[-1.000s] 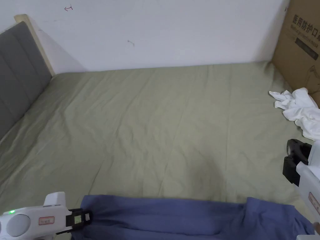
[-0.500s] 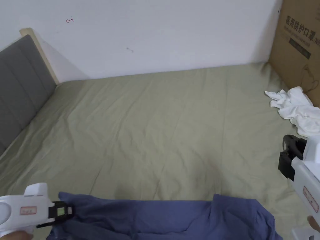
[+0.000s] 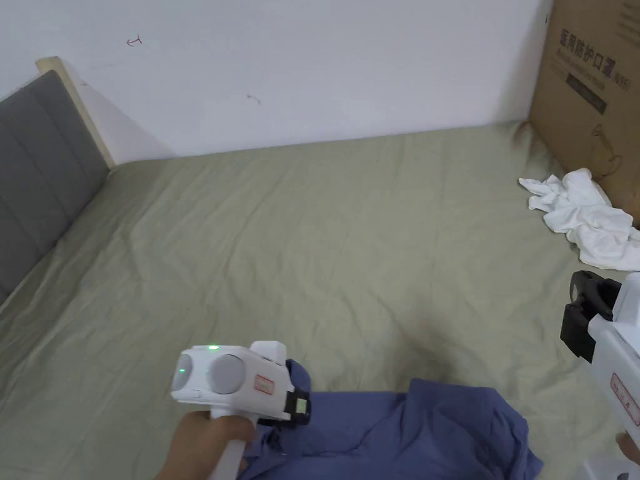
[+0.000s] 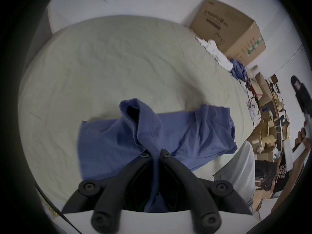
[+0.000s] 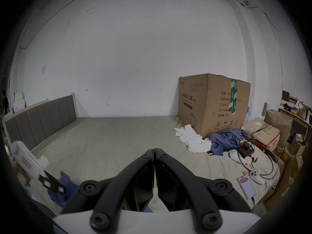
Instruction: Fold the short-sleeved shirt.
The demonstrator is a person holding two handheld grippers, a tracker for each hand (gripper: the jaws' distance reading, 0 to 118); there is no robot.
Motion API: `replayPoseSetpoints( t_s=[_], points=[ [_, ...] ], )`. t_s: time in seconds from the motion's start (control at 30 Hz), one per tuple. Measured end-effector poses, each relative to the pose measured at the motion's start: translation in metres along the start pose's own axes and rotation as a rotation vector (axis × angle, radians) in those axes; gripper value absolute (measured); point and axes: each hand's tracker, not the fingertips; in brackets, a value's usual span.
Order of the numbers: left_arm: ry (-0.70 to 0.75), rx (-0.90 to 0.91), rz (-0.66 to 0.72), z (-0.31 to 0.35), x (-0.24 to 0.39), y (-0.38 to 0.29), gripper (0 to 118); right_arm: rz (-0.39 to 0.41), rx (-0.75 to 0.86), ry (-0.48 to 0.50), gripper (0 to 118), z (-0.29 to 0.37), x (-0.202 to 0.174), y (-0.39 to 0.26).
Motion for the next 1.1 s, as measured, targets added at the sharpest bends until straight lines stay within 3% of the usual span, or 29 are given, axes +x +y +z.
replayPoseSetpoints(
  t_s=[0.17, 0.23, 0.27, 0.4, 0.43, 0.67, 0.77, 0.83, 0.87, 0.97, 1.1],
  points=[
    [0.012, -0.078, 0.051, -0.068, 0.024, -0.003, 4, -0.011, -0.012, -0.012, 0, 0.004, 0.008, -0.003],
    [0.071, -0.097, 0.04, -0.084, 0.031, -0.007, 10, -0.01, -0.015, -0.017, 0, 0.006, 0.01, -0.004],
    [0.062, -0.093, 0.039, -0.086, 0.033, -0.008, 18, -0.009, -0.016, -0.018, 0, 0.006, 0.011, -0.004],
    [-0.015, -0.039, 0.119, -0.067, 0.034, -0.006, 78, -0.012, -0.016, -0.027, 0, 0.008, 0.016, -0.003],
    [-0.022, -0.027, 0.115, -0.057, 0.035, -0.005, 84, -0.017, -0.015, -0.029, 0, 0.008, 0.017, -0.002],
    [-0.016, 0.275, 0.013, 0.031, 0.025, -0.007, 87, -0.02, 0.001, -0.023, 0, 0.008, 0.014, 0.007],
    [0.08, 0.378, -0.042, 0.051, 0.013, -0.016, 86, -0.011, 0.009, -0.013, 0, 0.008, 0.011, 0.01],
    [0.14, 0.422, -0.062, 0.054, 0.001, -0.022, 77, -0.01, 0.013, -0.007, 0, 0.007, 0.008, 0.012],
    [0.151, 0.432, -0.063, 0.054, -0.004, -0.025, 67, -0.01, 0.014, -0.004, 0, 0.007, 0.008, 0.012],
    [0.129, 0.468, -0.04, 0.045, -0.021, -0.037, 4, -0.007, 0.016, -0.001, 0, 0.007, 0.005, 0.014],
    [0.135, 0.476, -0.051, 0.016, -0.03, -0.055, 0, -0.006, 0.014, 0.0, 0, 0.008, 0.005, 0.014]
  ],
)
